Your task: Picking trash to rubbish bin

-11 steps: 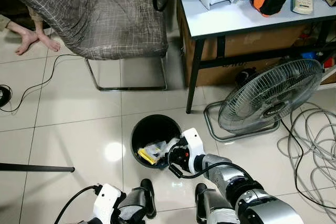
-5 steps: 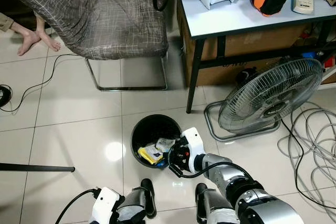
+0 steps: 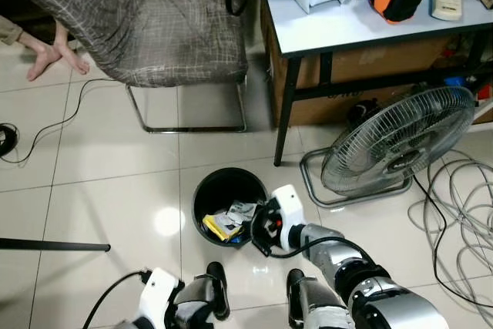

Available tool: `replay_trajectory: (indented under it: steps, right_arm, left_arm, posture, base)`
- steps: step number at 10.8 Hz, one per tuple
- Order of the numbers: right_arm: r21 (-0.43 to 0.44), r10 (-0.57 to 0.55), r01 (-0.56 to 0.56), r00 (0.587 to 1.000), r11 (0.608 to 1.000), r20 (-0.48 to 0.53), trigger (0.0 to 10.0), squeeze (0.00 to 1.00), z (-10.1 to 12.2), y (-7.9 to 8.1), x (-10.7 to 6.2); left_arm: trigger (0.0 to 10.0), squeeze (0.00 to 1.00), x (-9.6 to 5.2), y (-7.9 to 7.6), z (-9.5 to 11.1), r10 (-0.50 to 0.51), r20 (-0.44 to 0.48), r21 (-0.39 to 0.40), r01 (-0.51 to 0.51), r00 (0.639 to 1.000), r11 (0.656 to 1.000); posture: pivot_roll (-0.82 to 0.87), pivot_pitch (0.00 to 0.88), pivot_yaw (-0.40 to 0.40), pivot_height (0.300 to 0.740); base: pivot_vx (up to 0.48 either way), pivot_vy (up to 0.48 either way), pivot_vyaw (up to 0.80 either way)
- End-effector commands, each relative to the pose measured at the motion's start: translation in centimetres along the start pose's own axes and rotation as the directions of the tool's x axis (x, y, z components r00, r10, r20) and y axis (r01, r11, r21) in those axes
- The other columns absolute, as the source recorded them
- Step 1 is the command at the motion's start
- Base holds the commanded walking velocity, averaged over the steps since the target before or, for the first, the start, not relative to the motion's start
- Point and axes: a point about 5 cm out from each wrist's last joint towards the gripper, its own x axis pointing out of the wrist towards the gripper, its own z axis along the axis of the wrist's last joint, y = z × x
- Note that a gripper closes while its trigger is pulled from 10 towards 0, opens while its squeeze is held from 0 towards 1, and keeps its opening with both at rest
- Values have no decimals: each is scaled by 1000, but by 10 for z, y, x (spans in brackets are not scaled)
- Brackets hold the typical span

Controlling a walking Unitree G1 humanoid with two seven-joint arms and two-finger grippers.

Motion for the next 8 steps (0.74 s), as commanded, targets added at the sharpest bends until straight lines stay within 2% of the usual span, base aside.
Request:
replay_trajectory:
  steps: [1, 2, 5, 6, 8]
  right_arm:
    - [8, -27, 27, 1000, 1000, 3, 10000, 471, -6, -1, -1]
    - [0, -37, 37, 999, 999, 13, 10000, 0, -5, -3, -2]
    - [-39, -113, 117, 990, 992, 90, 10000, 0, 8, -11, -5]
    - [-56, -139, 145, 984, 988, 109, 10000, 0, 10, -13, -6]
    - [-51, -169, 177, 975, 983, 143, 10000, 0, 14, -16, -7]
  left_arm:
    - [10000, 0, -3, 7, -8, 60, -25, -6, -60, 998, 998]
    - [10000, 0, -1, 11, -6, 83, -16, -4, -83, 996, 997]
    - [10000, 0, 7, 44, 17, 292, 47, -20, -292, 955, 956]
    - [10000, 0, 8, 56, 23, 395, 63, -55, -392, 916, 918]
    - [10000, 0, 10, 70, 29, 502, 73, -109, -494, 862, 863]
  posture:
    - [-3, 291, 59, 740]
    - [-6, 279, 58, 740]
    - [-27, 216, 51, 740]
    - [-34, 195, 49, 740]
    - [-44, 167, 47, 740]
  base:
    - [0, 0, 0]
    - [0, 0, 0]
    - [0, 0, 0]
    - [0, 0, 0]
    - [0, 0, 0]
